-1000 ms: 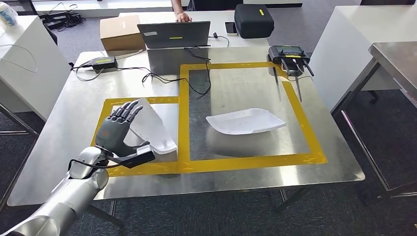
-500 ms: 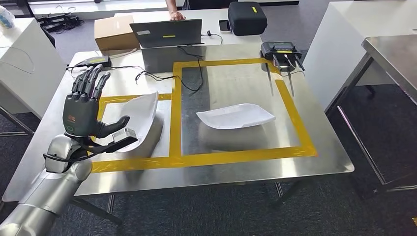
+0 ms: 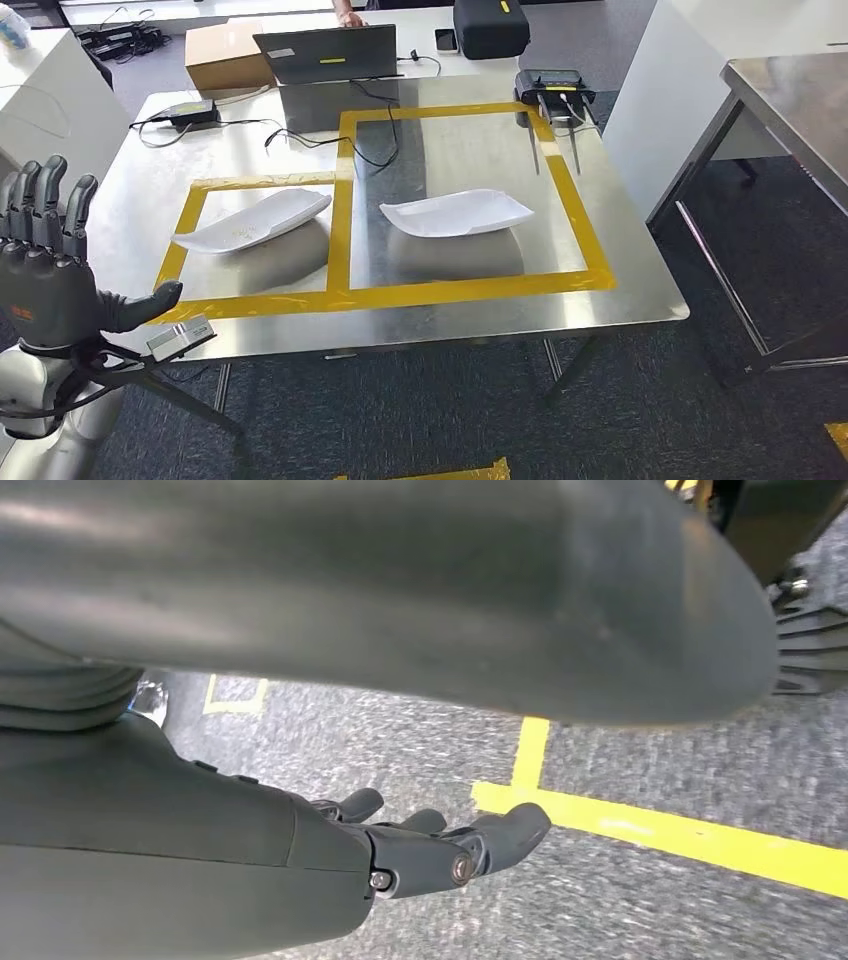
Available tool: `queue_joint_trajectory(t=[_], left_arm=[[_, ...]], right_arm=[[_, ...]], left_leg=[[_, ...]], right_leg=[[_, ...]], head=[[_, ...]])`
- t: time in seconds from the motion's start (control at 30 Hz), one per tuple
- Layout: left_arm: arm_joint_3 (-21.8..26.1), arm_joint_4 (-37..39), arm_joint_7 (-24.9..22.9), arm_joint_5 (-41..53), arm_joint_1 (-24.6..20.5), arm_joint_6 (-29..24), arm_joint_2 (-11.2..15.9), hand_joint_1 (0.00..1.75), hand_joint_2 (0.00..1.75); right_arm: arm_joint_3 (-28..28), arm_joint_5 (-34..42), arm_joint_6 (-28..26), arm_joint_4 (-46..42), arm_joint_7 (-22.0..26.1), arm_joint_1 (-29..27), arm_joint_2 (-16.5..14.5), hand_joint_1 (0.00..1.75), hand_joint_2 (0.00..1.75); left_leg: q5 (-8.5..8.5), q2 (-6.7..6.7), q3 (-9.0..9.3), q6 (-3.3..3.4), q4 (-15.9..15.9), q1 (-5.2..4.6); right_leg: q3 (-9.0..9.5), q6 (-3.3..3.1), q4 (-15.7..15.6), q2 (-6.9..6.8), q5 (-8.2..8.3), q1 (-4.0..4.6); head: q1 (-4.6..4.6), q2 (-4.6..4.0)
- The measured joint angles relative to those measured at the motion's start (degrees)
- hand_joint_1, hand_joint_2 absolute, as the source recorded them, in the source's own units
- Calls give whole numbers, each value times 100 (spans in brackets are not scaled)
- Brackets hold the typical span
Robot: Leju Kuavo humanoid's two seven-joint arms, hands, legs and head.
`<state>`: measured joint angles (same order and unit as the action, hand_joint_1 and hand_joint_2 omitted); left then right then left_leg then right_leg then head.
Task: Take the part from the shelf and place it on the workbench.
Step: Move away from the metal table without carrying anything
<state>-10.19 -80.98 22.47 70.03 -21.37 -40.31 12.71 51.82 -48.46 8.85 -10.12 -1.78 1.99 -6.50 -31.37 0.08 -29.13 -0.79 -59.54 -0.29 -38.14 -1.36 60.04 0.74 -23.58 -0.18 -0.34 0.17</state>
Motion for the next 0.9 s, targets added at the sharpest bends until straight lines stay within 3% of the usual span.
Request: queue_joint_trajectory(t=[0.1, 0.17, 0.23, 0.27, 0.3, 0.33, 0.4, 0.47, 0.5, 0.57, 0.63, 0.7, 0.73, 0.77, 0.8, 0.83, 0.9], left_arm=[[86, -235, -199, 237, 127, 3, -31, 0, 0], [86, -331, -310, 320, 152, 6, -49, 0, 0], [84, -374, -367, 360, 156, 7, -63, 0, 0], [84, -384, -381, 375, 162, 7, -68, 0, 0], [83, -387, -392, 392, 170, 7, -73, 0, 0], [82, -389, -411, 415, 177, 7, -78, 0, 0], [81, -403, -464, 475, 187, 7, -91, 0, 0], [82, -448, -510, 508, 185, 7, -97, 0, 0], [82, -469, -526, 507, 183, 7, -100, 0, 0], [83, -486, -549, 502, 182, 7, -105, 0, 0], [84, -481, -569, 517, 188, 8, -105, 0, 0], [93, -458, -605, 541, 193, 10, -102, 0, 0], [102, -434, -624, 526, 204, 12, -99, 0, 0], [123, -405, -636, 484, 224, 11, -98, 0, 0], [151, -375, -638, 433, 254, 11, -98, 0, 0], [194, -343, -633, 379, 295, 11, -99, 0, 0], [310, -298, -635, 318, 391, 11, -104, 0, 0]], right_arm=[[0, 15, 23, 0, 33, -3, 25, 0, 0], [-1, 17, 20, 0, 37, -5, 36, 0, 0], [-2, 13, 15, 0, -1, 1, 40, 0, 0], [-2, 11, 12, 0, -18, 2, 44, 0, 0], [-2, 14, 11, 0, -28, 4, 50, 0, 0], [-1, 22, 12, 0, -27, 5, 57, 0, 0], [0, 44, 16, 0, 25, 11, 70, 0, 0], [0, 54, 15, 0, 69, 25, 75, 0, 0], [0, 52, 12, 0, 62, 32, 76, 0, 0], [0, 48, 6, 1, 33, 33, 78, 0, 0], [1, 51, 4, 3, 15, 40, 78, 0, 0], [12, 73, -6, 4, 31, 50, 79, 0, 0], [21, 86, -10, 4, 45, 52, 79, 0, 0], [30, 95, -13, 4, 51, 52, 80, 0, 0], [36, 95, -13, 4, 37, 52, 80, 0, 0], [39, 85, -15, 4, 0, 51, 80, 0, 0], [45, 78, -26, 4, -68, 44, 80, 0, 0]], left_leg=[[136, 11, -41, 89, 120, -2], [284, 31, -131, 167, 165, 34], [418, 37, -281, 199, 157, 35], [484, 41, -374, 195, 147, 36], [547, 46, -469, 186, 130, 39], [603, 52, -565, 169, 108, 46], [695, 60, -734, 121, 42, 65], [763, 65, -847, 53, -29, 65], [797, 67, -867, 15, -46, 60], [882, 67, -870, -63, -28, 62], [780, 49, -938, -129, -90, 80], [300, 30, -1084, -182, -494, 95], [17, 27, -1163, -204, -843, 98], [-173, 24, -1216, -221, -1197, 101], [-232, 22, -1222, -229, -1460, 102], [-167, 20, -1149, -227, -1570, 102], [121, 15, -707, -193, -1149, 100]], right_leg=[[-7, 116, -21, -1, 33, -20], [-121, 172, 282, -7, -354, -26], [-296, 216, 951, -18, -926, -41], [-348, 237, 1275, -22, -1066, -46], [-335, 254, 1477, -25, -1071, -51], [-229, 268, 1491, -29, -958, -56], [267, 286, 934, -44, -696, -75], [761, 246, 210, -45, -726, -62], [868, 202, 17, -37, -792, -50], [850, 86, -46, -28, -770, -28], [766, -15, -76, -53, -663, -38], [630, -86, -91, -78, -526, -51], [548, -101, -90, -81, -459, -48], [470, -105, -86, -83, -392, -43], [391, -103, -81, -82, -327, -38], [306, -96, -76, -80, -258, -33], [156, -72, -66, -75, -131, -29]], head=[[-15, 0], [-1, -1], [11, -1], [13, -1], [13, -1], [13, 0], [13, 0], [15, 0], [16, 0], [15, 0], [12, 0], [-2, 0], [-6, 0], [-9, 0], [-8, 0], [-8, 0], [-8, 0]])
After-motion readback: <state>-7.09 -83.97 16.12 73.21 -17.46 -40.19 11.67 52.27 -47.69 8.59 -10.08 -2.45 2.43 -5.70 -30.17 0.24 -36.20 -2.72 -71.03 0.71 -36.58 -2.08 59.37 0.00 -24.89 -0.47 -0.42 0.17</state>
